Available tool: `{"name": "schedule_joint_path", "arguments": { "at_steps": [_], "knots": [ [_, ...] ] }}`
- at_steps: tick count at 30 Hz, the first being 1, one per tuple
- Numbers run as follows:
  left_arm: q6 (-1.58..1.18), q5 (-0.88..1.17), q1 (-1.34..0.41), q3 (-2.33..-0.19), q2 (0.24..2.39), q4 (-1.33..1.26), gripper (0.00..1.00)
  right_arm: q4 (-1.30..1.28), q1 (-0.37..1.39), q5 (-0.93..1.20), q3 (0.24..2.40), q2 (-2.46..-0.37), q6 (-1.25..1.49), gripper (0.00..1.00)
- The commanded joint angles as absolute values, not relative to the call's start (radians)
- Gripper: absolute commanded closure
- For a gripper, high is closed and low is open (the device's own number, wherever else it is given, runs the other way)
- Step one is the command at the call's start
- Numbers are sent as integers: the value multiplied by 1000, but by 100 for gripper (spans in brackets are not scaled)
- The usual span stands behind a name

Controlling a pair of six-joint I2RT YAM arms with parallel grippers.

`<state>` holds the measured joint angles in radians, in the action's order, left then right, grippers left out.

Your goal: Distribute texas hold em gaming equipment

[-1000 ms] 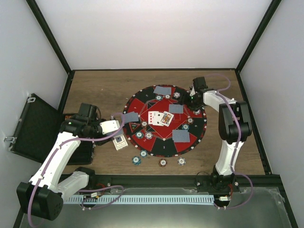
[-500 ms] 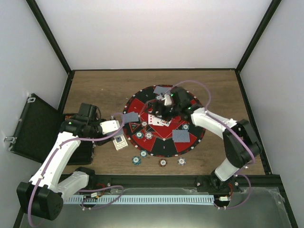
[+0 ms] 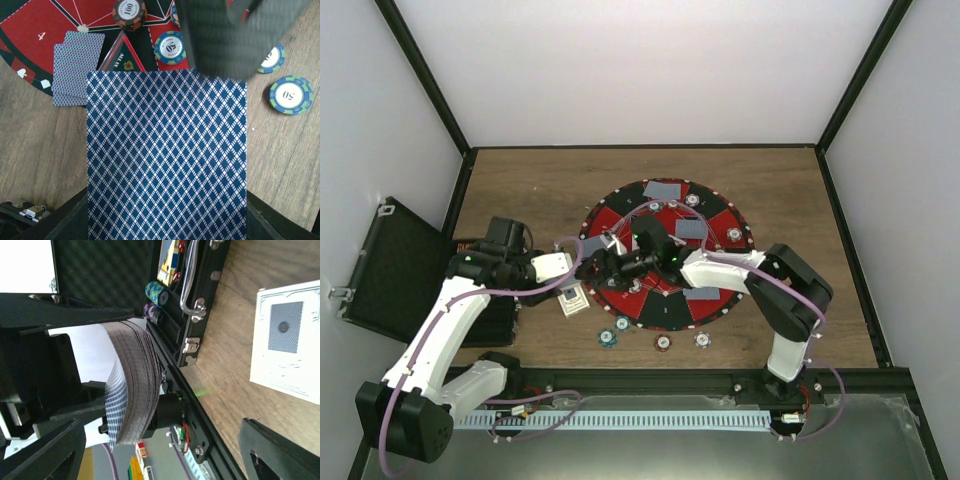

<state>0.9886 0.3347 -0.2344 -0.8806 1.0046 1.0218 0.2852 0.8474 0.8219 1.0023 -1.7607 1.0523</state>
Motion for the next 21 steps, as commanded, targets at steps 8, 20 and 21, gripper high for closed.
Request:
{"name": "schedule_joint_path", "arguments": {
  "at_steps": [8,20,21],
  "knots": [
    [989,363,-231,-895,990,1012,75,465,905,886,1131,-1912,1180,19],
    [993,357,-231,-904,986,1019,75,434,872,891,1158,-1982,1168,31],
    [994,356,-230,-904,986,1019,75,426,863,887,1146,-1974,1160,32]
  ]
}}
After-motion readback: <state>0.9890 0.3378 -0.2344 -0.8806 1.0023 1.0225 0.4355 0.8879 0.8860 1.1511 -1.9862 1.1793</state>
